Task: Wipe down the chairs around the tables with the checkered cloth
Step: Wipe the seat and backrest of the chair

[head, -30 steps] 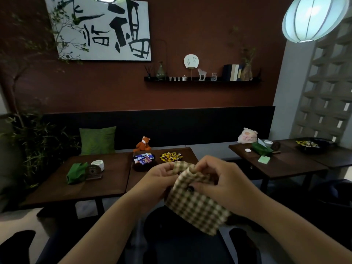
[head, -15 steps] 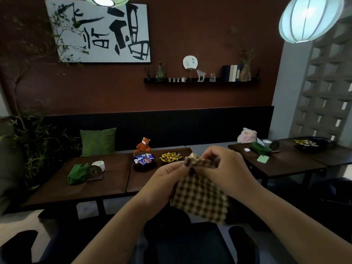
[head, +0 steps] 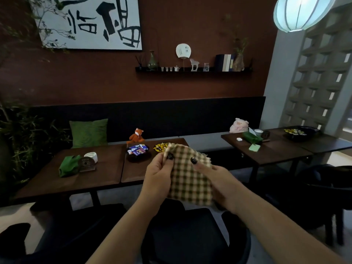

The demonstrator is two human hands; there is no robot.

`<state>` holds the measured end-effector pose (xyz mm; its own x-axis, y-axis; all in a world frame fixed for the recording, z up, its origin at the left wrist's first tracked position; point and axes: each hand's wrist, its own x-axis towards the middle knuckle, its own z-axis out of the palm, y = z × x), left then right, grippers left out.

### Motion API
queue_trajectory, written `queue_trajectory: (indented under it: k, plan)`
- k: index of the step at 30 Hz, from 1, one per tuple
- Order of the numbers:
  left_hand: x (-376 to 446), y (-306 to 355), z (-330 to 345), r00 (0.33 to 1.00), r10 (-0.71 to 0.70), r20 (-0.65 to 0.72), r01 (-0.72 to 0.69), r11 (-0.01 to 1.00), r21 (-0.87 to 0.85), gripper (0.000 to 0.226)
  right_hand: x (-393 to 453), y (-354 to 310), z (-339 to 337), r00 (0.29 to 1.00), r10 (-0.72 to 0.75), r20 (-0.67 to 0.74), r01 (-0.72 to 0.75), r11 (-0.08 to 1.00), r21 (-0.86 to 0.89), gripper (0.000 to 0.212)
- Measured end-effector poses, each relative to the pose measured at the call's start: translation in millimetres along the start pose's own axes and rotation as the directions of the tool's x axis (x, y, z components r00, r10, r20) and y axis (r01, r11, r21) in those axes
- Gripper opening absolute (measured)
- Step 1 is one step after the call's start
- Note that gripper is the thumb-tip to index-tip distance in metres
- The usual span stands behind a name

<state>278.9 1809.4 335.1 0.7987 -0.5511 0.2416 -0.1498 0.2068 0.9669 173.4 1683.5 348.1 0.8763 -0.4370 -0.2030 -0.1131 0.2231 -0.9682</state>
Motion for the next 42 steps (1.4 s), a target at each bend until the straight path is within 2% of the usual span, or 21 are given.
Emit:
queue_trajectory:
  k: [4,7,10,12,15,18,21,24,29,33,37,40,42]
  plan:
    - [-4.9,-27.3,-8.5,0.985,0.161,-0.054,-0.145,0.963,0.228,0.020,14.2,36.2,18.7,0.993,0.119,0.010,-0.118,0.969,0.215,0.051]
    - [-5.9,-58.3,-19.9,0.988,0.142,-0.067,-0.109,0.929,0.352,0.014,27.9,62.8,19.1,0.982,0.119,-0.148,-0.082,0.968,0.237,0.027]
    - [-3.7,-90.2,-26.8,0.997,0.040,-0.058,-0.013,0.913,0.407,0.011,40.2,87.3,11.3,0.932,0.066,-0.356,-0.025,0.993,0.119,0.022]
    - [-1.8,-112.0,-26.0,0.999,-0.031,-0.034,0.043,0.910,0.412,0.011,46.3,102.0,1.8,0.876,-0.042,-0.481,0.034,0.999,-0.026,0.017]
    - [2.8,-142.4,-16.8,0.992,-0.126,0.029,0.104,0.910,0.403,0.009,54.4,127.5,-23.7,0.795,-0.193,-0.575,0.044,0.964,-0.263,0.012]
    - [9.7,-173.0,3.7,0.970,-0.223,0.097,0.164,0.895,0.415,0.011,64.1,156.8,-60.1,0.773,-0.162,-0.614,-0.062,0.943,-0.327,0.005]
    - [22.1,-208.5,32.3,0.937,-0.326,0.122,0.248,0.871,0.424,0.011,79.6,178.1,-105.5,0.762,-0.079,-0.643,-0.174,0.931,-0.320,0.018]
    - [38.4,-251.2,69.0,0.898,-0.425,0.115,0.337,0.830,0.445,0.011,102.5,189.6,-160.9,0.739,0.019,-0.674,-0.240,0.941,-0.237,0.030]
    - [50.9,-325.9,125.8,0.810,-0.582,0.063,0.492,0.736,0.465,0.010,132.2,213.6,-244.9,0.685,0.213,-0.697,-0.274,0.961,0.025,0.040]
    - [46.3,-390.5,160.5,0.693,-0.721,0.007,0.620,0.601,0.505,0.008,149.0,248.7,-289.9,0.691,0.387,-0.611,-0.375,0.914,0.155,0.032]
    - [37.5,-444.4,172.3,0.586,-0.808,-0.057,0.683,0.455,0.572,0.012,159.3,286.3,-303.7,0.664,0.475,-0.578,-0.520,0.848,0.099,0.028]
    - [34.7,-475.4,176.8,0.505,-0.856,-0.109,0.722,0.350,0.597,0.020,164.5,304.9,-304.7,0.662,0.469,-0.585,-0.574,0.819,0.008,0.022]
    - [33.1,-493.4,181.6,0.462,-0.877,-0.130,0.738,0.299,0.605,0.027,168.5,311.2,-304.1,0.657,0.444,-0.609,-0.573,0.819,-0.022,0.030]
